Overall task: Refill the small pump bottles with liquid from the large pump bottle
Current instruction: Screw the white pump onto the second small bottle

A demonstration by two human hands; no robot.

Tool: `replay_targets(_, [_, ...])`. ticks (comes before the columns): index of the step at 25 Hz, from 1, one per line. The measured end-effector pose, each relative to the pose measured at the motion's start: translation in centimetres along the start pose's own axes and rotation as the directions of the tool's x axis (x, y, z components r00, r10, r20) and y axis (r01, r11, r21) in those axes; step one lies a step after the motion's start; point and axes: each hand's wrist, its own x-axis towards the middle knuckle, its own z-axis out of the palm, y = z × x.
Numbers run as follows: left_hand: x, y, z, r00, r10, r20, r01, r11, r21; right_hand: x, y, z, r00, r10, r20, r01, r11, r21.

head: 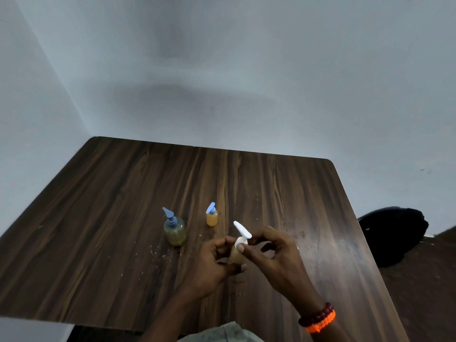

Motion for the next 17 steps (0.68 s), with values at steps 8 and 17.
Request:
replay_targets(8, [0.4,0.3,0.0,1.000,-0.003,0.007,0.003,0.999,0.035,0.6,-0.5,-0.4,0.999,-0.023,0.036,0.023,1.000,0.006])
replay_targets(17, [0.4,0.2,-0.1,1.000,0.023,0.005,-0.023,1.000,0.019,0.9,-0.7,0.6,0.999,0.045,-0.025,-0.045,0.999,0.004])
